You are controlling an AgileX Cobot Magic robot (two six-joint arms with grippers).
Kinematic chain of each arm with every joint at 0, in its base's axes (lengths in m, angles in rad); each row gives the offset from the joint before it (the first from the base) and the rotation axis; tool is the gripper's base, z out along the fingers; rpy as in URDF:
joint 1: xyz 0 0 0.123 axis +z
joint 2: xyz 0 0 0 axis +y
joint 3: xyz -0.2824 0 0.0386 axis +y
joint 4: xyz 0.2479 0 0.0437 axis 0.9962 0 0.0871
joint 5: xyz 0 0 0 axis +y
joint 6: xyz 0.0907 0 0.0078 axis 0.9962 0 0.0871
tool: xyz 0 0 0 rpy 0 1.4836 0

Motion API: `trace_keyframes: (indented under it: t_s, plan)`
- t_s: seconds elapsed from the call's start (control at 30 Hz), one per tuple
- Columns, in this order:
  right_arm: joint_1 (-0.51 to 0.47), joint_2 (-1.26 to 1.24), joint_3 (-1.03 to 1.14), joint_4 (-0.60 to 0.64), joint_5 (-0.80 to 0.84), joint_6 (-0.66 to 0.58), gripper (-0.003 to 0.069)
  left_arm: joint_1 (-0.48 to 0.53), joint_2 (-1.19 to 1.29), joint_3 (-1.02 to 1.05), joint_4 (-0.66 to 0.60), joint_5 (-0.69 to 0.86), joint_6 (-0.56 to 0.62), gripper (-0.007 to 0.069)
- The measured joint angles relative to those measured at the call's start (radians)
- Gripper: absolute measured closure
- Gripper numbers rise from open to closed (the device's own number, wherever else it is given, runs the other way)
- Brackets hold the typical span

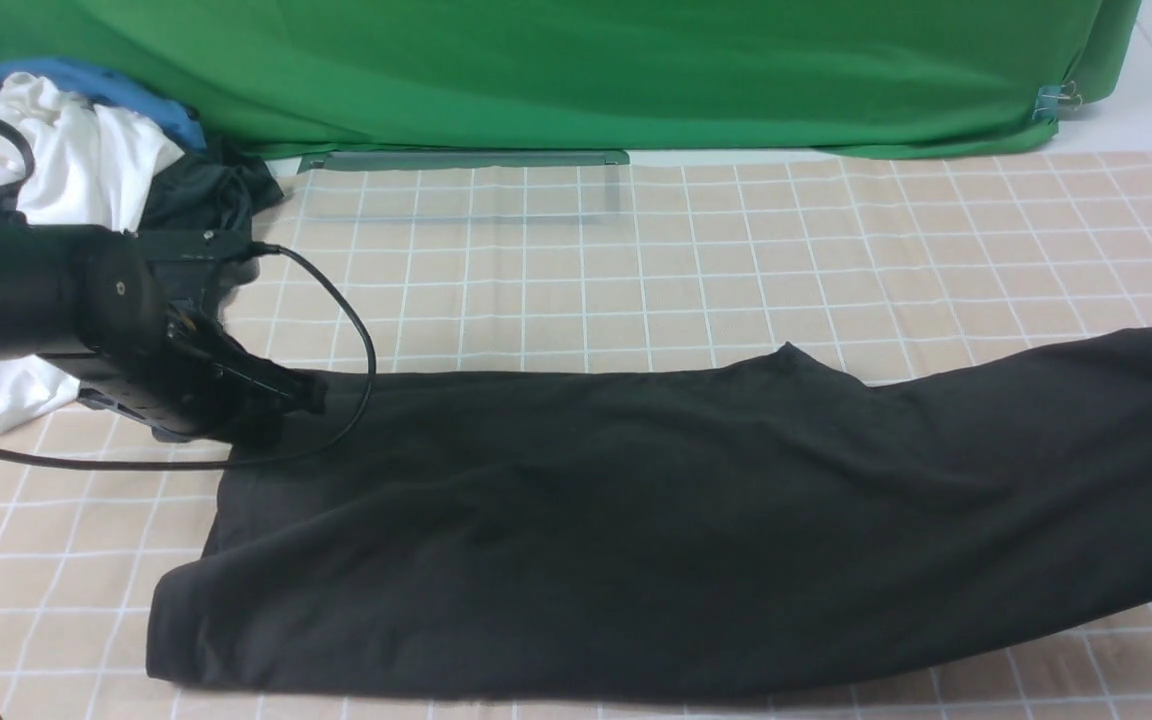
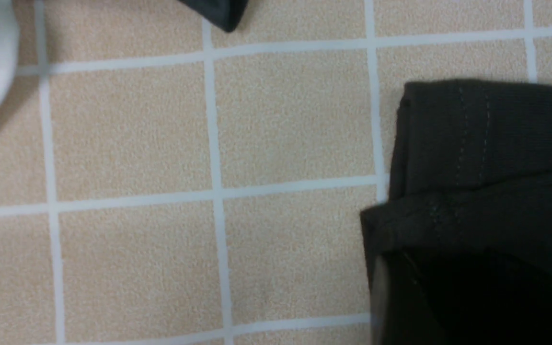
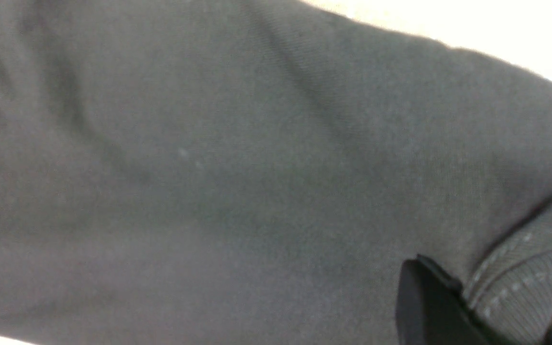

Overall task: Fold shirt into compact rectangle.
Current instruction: 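Fold the right end of the dark garment over onto its left end with the right gripper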

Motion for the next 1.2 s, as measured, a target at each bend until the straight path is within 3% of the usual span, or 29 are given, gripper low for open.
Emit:
trace_keyframes:
  t_s: [0.17, 0.3, 0.43, 0.57, 0.63, 1.2]
  plan:
    - [0.000, 0.000, 0.000, 0.000, 0.000, 0.000, 0.0552, 0.001, 0.001, 0.000, 0.000, -0.034, -0.001, 0.0196]
    - [0.000, 0.000, 0.000, 0.000, 0.000, 0.000, 0.0552, 0.001, 0.002, 0.000, 0.000, -0.046, -0.001, 0.0191]
    - [0.000, 0.000, 0.000, 0.000, 0.000, 0.000, 0.0552, 0.001, 0.022, 0.000, 0.001, -0.050, 0.003, 0.0300]
    - [0.000, 0.000, 0.000, 0.000, 0.000, -0.002, 0.0552, 0.000, 0.022, -0.001, -0.002, -0.051, 0.020, 0.0509]
    - [0.000, 0.000, 0.000, 0.000, 0.000, -0.003, 0.0552, 0.000, 0.020, -0.001, -0.002, -0.051, 0.035, 0.0572]
    - [0.000, 0.000, 0.000, 0.000, 0.000, -0.021, 0.0552, 0.000, -0.047, 0.000, 0.041, -0.069, 0.040, 0.0591]
